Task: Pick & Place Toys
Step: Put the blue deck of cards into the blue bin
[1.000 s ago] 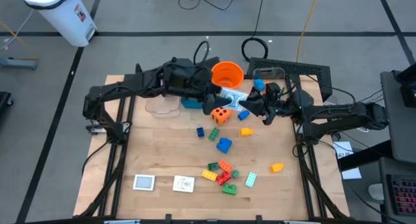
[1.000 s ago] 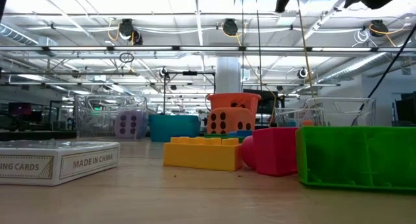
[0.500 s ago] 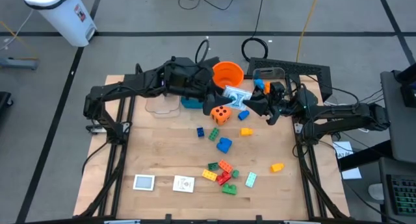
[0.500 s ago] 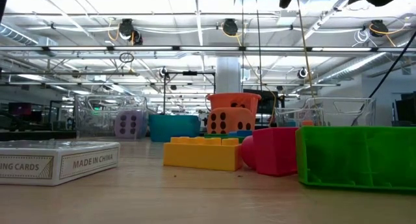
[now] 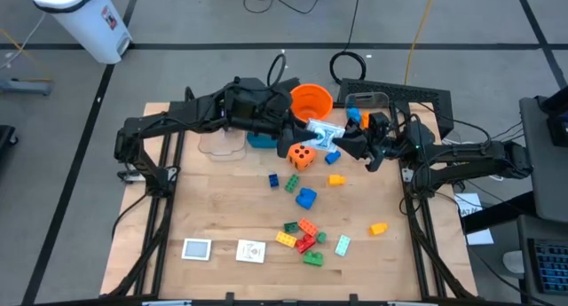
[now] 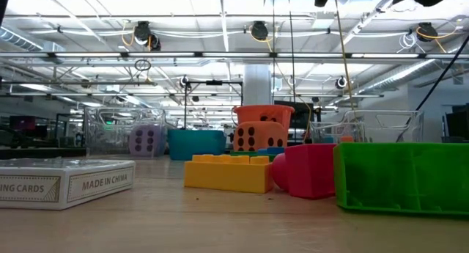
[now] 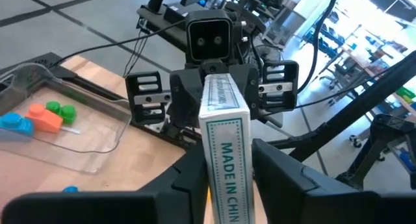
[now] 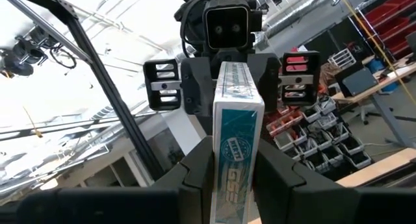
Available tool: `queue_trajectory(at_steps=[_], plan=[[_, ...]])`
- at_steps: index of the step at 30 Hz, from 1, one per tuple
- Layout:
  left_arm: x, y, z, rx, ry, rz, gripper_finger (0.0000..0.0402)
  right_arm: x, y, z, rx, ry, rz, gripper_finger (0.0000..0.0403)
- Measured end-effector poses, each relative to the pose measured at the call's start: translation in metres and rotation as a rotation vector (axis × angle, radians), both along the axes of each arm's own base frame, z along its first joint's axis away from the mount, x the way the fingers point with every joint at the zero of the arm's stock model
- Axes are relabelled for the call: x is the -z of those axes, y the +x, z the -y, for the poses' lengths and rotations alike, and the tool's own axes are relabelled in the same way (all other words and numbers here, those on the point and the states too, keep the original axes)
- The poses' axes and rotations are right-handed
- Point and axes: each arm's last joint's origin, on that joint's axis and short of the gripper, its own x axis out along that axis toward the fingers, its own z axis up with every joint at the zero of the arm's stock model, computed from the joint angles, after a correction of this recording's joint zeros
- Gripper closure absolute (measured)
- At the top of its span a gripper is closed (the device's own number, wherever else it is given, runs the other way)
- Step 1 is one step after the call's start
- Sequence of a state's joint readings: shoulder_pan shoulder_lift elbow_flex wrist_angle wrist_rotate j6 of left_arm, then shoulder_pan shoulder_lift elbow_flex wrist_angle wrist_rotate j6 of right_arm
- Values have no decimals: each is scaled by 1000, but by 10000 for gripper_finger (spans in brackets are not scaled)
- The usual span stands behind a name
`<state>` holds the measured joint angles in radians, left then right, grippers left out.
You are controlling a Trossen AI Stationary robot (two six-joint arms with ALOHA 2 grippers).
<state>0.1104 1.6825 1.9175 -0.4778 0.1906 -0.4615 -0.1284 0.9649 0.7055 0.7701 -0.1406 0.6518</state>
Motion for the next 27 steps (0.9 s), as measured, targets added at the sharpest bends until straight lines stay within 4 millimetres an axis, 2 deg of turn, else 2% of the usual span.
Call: queue_trajectory(at_steps=[4, 7, 13, 19, 22, 27], plan=[[1, 0, 1, 37, 59, 1, 288, 2, 1, -1, -57, 22, -34, 336], [2, 0, 1, 49, 76, -9, 272, 8, 3, -2, -90, 37, -94, 338], [10, 3, -3, 92, 17, -57, 202, 23, 8, -2, -113, 63, -243, 338], [25, 19, -3, 254, -81, -85, 143, 30, 9, -3, -151, 47, -324, 338], [37, 27, -4, 293, -138, -134, 132, 32, 10, -4, -192, 37, -334, 338], [54, 40, -8, 314, -163, -170, 136, 37, 12, -7, -238, 37, -381, 338]])
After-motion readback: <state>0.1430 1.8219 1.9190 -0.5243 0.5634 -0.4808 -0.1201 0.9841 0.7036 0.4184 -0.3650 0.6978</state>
